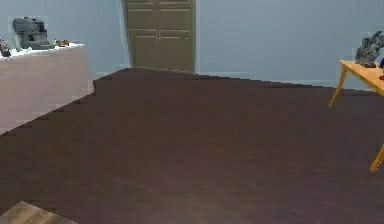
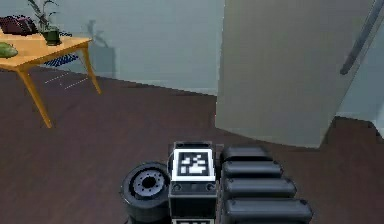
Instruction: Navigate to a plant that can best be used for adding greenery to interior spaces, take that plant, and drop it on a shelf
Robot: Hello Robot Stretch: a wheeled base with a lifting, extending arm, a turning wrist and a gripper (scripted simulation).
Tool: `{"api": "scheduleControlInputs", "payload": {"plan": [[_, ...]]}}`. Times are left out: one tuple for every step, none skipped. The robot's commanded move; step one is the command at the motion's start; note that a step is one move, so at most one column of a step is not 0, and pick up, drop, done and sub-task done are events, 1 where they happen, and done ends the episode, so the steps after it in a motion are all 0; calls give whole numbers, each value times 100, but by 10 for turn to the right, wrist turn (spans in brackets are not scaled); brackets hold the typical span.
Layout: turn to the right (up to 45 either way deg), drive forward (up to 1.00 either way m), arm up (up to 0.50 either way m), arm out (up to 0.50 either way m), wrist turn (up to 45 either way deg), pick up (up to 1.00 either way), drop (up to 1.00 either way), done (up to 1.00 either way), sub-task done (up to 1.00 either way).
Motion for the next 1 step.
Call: {"api": "scheduleControlInputs", "payload": {"plan": [[-60, 0, 0, 0, 0, 0, 0, 0, 0]]}}
